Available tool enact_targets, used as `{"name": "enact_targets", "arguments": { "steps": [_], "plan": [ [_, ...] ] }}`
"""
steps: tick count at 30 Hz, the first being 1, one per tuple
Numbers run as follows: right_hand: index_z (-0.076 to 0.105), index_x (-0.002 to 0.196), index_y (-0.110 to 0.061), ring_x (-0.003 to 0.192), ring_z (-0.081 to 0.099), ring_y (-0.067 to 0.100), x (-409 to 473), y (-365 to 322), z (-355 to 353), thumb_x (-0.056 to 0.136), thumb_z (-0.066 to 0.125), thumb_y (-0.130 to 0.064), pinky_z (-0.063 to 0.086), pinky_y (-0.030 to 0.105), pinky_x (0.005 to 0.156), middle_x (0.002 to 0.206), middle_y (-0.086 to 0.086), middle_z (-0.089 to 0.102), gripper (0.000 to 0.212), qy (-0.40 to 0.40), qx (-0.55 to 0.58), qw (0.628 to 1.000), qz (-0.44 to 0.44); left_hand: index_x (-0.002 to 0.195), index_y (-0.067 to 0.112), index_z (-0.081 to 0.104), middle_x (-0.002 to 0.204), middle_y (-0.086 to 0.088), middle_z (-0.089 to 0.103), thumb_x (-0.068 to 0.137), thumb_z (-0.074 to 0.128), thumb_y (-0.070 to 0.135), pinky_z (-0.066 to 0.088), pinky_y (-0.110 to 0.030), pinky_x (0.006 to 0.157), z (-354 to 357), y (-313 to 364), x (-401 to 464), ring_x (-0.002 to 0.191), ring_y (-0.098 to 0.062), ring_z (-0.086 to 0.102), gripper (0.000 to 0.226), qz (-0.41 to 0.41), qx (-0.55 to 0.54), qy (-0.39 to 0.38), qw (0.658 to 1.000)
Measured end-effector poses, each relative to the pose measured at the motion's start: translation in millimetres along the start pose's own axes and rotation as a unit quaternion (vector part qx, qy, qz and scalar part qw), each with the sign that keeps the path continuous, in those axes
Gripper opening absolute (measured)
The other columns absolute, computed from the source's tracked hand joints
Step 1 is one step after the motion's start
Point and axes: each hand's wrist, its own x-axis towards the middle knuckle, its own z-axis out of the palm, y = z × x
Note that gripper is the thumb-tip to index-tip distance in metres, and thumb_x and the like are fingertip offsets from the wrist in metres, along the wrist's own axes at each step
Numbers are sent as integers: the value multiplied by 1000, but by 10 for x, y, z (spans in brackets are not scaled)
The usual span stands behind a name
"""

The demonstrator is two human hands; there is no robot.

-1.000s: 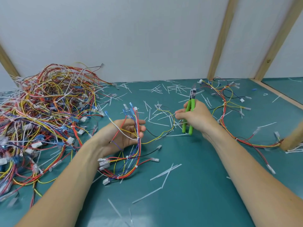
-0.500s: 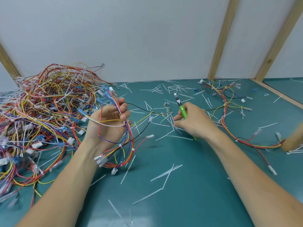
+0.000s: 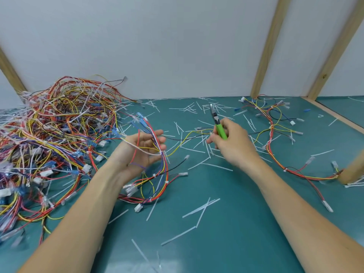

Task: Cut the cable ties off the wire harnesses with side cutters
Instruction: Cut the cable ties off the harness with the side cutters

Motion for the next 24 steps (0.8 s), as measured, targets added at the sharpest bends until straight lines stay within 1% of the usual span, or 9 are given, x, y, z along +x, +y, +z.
{"name": "enact_targets", "arguments": {
  "steps": [3,6,8,10,11,14,17,20,24],
  "plan": [
    [51,87,-25,74,69,22,-16,-2,-16,94,57,-13,57,45,74,76,-18,73,16,31,-12,999,-19,100,-1,59,105,-20,74,96,41,3,62,-32,65,41,-23,-30,92,-27,75,19,-40,24,43,998],
    [50,92,-31,76,69,20,-24,-1,-16,94,55,-17,56,43,77,75,-20,73,16,43,-40,998,-13,92,-1,52,101,-21,64,91,30,-9,57,-35,79,0,50,-37,88,-28,70,24,-1,-36,135,990],
    [55,93,-31,78,69,21,-19,-2,-16,93,57,-19,55,40,78,77,-15,74,12,51,-58,997,-12,102,-1,51,114,-19,58,89,30,-11,52,-35,92,-68,92,-11,100,-27,63,26,58,-29,228,972],
    [61,91,-29,80,68,21,-20,-9,-13,92,59,-20,54,36,77,79,-10,75,9,55,-76,996,-10,120,2,57,124,-10,59,91,41,-7,46,-32,97,-81,104,-16,107,-19,57,35,159,115,321,926],
    [63,91,-28,81,67,21,-27,-19,-8,92,60,-21,53,35,76,80,-9,75,8,54,-86,995,-8,127,7,58,125,-5,61,91,46,-4,44,-29,99,-58,99,-34,109,-14,57,40,235,206,345,885],
    [65,89,-26,78,68,20,-82,-74,41,91,61,-20,53,32,74,79,-10,76,8,34,-76,997,0,116,15,66,114,7,68,89,55,5,43,-18,97,151,19,-190,104,0,60,31,443,415,259,751],
    [64,86,-26,67,68,17,-152,-152,153,89,59,-15,59,38,73,72,-13,75,13,-29,2,999,22,105,20,71,105,13,72,91,59,22,47,-26,95,329,-187,-219,93,-3,64,19,468,555,131,675],
    [65,90,-23,56,64,14,-205,-214,271,89,61,-10,60,43,74,71,-6,76,13,-84,77,993,37,111,29,69,104,18,71,94,62,36,46,-31,92,397,-366,-180,100,-13,62,19,398,643,78,650],
    [62,97,-17,58,64,15,-251,-247,330,90,63,-9,55,40,67,74,0,76,10,-133,125,982,43,105,28,71,94,13,69,96,64,31,51,-37,80,305,-375,-97,90,-11,63,12,408,614,59,673]
  ]
}}
